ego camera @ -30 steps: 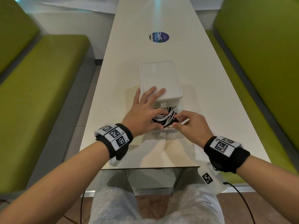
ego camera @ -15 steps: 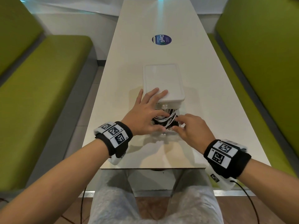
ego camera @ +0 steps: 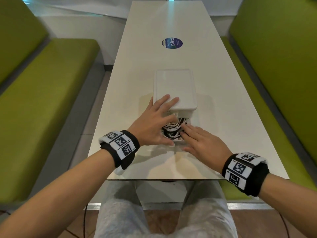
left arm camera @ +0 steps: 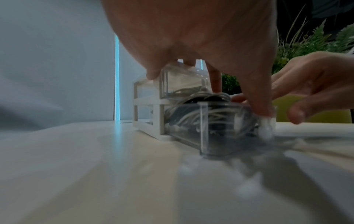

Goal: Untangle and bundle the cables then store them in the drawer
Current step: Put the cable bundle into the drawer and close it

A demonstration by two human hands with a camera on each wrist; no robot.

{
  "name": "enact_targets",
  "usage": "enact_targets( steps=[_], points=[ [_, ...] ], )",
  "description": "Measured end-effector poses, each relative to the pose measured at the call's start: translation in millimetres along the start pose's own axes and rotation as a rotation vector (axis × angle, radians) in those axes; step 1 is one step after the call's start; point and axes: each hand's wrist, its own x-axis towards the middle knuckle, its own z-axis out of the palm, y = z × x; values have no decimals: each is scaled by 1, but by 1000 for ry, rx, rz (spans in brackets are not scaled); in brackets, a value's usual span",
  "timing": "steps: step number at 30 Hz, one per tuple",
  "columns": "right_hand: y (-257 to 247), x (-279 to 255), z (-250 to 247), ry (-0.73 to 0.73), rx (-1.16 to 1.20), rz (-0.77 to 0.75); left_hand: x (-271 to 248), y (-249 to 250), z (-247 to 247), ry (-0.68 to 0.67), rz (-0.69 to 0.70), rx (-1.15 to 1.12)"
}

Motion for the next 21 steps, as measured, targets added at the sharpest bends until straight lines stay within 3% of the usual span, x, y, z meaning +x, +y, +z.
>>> enact_targets(
  steps=[10, 18, 21],
  points=[
    [1, 2, 12, -159, -122, -42, 0, -2, 3, 26, 72, -31],
    [18, 20, -5, -251, -117, -60, 2, 1, 4, 41, 15, -8],
    [23, 28, -19, -168, -55, -8, 1, 4, 2, 48, -9, -7]
  ],
)
